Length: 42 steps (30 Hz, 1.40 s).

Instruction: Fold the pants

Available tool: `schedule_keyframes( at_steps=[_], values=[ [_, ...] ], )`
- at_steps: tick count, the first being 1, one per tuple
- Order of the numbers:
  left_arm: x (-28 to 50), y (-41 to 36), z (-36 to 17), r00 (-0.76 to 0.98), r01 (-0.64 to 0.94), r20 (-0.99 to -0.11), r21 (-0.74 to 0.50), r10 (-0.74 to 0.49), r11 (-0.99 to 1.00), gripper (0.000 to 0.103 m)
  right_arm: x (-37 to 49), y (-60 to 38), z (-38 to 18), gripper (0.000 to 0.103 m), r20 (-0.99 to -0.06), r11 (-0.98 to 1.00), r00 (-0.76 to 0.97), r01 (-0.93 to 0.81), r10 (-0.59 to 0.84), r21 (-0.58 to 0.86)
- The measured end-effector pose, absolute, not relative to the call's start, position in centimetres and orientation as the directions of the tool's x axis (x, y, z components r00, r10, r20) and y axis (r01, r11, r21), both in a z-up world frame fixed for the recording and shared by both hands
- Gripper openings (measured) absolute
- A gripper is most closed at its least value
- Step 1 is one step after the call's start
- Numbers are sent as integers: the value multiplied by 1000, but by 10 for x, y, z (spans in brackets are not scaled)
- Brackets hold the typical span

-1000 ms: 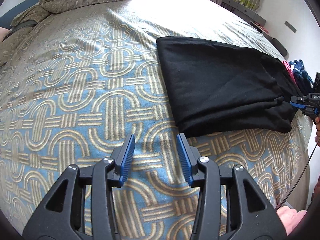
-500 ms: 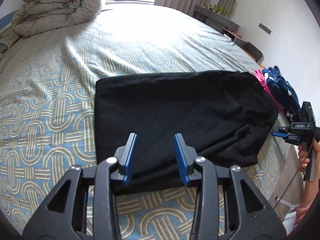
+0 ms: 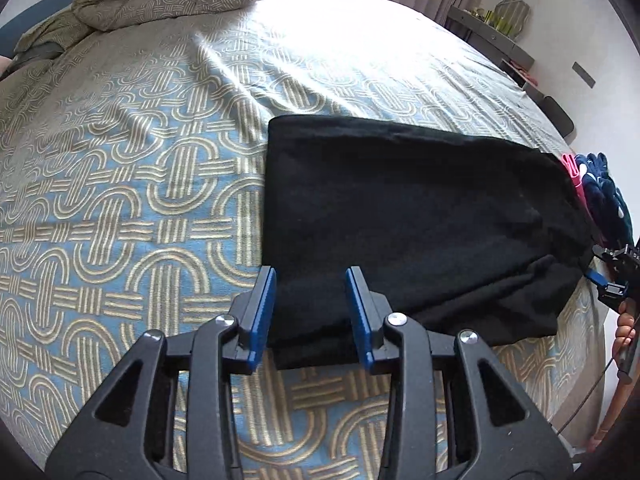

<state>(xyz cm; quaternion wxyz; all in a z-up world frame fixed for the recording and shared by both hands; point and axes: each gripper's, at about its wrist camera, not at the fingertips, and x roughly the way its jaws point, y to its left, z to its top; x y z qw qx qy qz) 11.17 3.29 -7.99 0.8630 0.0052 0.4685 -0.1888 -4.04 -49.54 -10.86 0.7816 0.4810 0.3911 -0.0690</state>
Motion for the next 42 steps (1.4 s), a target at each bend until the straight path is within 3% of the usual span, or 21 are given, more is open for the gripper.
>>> schedule_keyframes(
  at_steps=[7,16,21,26,36,42],
  values=[
    [113,-6,-61,475,434,-791,-172,-387,884,45,-45,-497,-93,60,-713,558,675,524,188,643],
    [116,-48,-59,446,508,-799,-146,-404,849,48,-58,-508,-102,63,-694,532,689,515,208,672],
    [118,-65,-57,433,524,-798,-156,-420,837,59,-53,-511,-103,66,-686,535,695,504,215,679],
    [122,-88,-58,396,549,-804,-180,-444,816,59,-43,-512,-105,71,-662,533,719,482,212,695],
    [122,-141,-66,334,626,-831,-158,-445,764,60,-30,-524,-109,71,-615,487,746,450,256,749],
    [127,-161,-74,271,631,-841,-212,-469,746,60,-20,-531,-111,71,-599,473,762,446,245,760]
  ],
)
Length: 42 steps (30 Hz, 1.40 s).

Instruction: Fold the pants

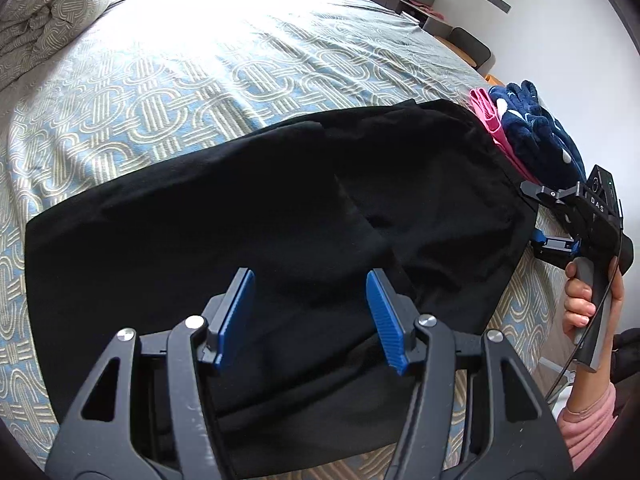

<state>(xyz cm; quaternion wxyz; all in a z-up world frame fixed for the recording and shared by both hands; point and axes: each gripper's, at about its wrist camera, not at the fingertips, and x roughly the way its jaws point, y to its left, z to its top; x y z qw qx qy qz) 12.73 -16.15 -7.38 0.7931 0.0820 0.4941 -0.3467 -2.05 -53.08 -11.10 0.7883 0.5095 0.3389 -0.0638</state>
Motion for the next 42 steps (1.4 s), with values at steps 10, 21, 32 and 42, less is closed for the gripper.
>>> schedule_keyframes(
  at_steps=[10,21,32,42],
  values=[
    [126,-181,-83,216,623,-842,-270,-494,734,59,-12,-530,-105,18,-666,466,743,567,65,679],
    [131,-149,-80,216,573,-800,-361,-560,736,59,10,-443,0,13,-601,845,790,400,-122,355],
    [152,0,-98,259,298,-762,-522,-594,799,60,36,-158,-51,13,-691,888,721,-351,54,-298],
    [146,30,-111,195,220,-669,-683,-717,697,62,30,-141,-76,13,-733,884,681,-351,14,-309]
  ],
)
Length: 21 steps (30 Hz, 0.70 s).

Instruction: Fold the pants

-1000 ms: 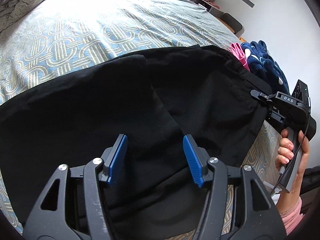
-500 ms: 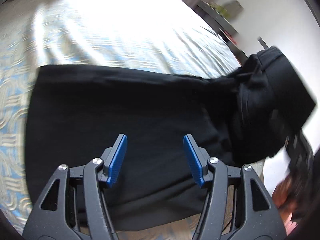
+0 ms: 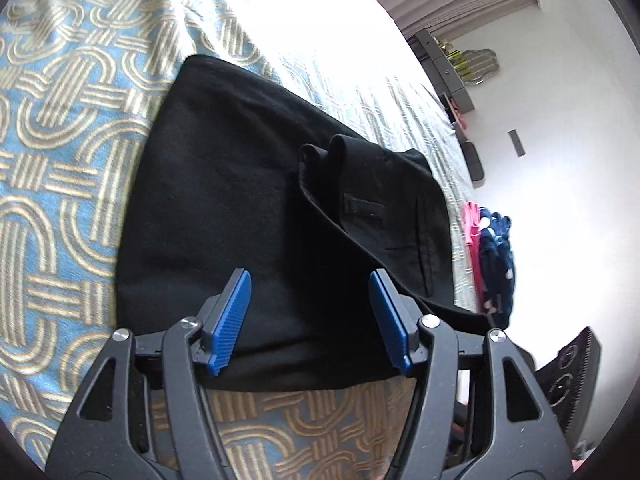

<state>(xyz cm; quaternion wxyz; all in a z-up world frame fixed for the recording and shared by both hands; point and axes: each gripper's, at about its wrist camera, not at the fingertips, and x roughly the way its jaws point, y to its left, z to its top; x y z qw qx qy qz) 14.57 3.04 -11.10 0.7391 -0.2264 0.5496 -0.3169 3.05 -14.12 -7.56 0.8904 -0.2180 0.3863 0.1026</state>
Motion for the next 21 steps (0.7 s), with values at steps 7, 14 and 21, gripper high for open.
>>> schedule_keyframes(
  at_steps=[7,14,21],
  values=[
    [150,17,-104,125,180,-643,-735,-756,654,62,26,-137,-75,13,-714,880,700,-329,-16,-342],
    [143,37,-99,154,164,-630,-743,-761,649,70,25,-138,-72,13,-718,884,696,-326,-15,-334],
    [151,16,-101,88,165,-598,-780,-797,604,78,22,-128,-79,14,-706,862,708,-338,-32,-378]
  ],
)
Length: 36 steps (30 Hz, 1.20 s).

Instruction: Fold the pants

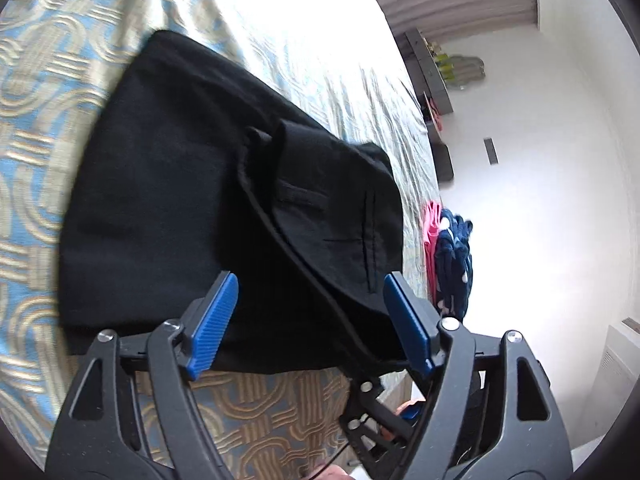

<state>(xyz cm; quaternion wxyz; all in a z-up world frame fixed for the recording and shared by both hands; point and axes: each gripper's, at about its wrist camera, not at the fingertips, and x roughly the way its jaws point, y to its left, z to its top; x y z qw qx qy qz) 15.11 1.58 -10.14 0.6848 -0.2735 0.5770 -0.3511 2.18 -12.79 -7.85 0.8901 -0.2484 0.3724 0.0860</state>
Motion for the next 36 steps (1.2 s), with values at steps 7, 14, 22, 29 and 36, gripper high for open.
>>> schedule_keyframes(
  at_steps=[7,14,22,29,36],
  values=[
    [166,-25,-114,29,135,-591,-797,-806,589,58,20,-125,-76,14,-698,858,715,-332,-41,-391],
    [159,-16,-89,99,265,-647,-715,-756,647,18,6,-117,-70,27,-681,825,732,-376,-15,-422],
    [152,33,-32,284,428,-667,-556,-689,713,19,-3,-204,-3,65,-659,925,678,-372,325,75],
    [168,63,-110,275,261,-792,-484,-545,835,29,36,-283,-49,67,-777,957,592,32,213,287],
    [173,77,-102,310,261,-795,-456,-521,851,39,45,-249,-92,67,-863,958,427,-31,271,285]
  ],
)
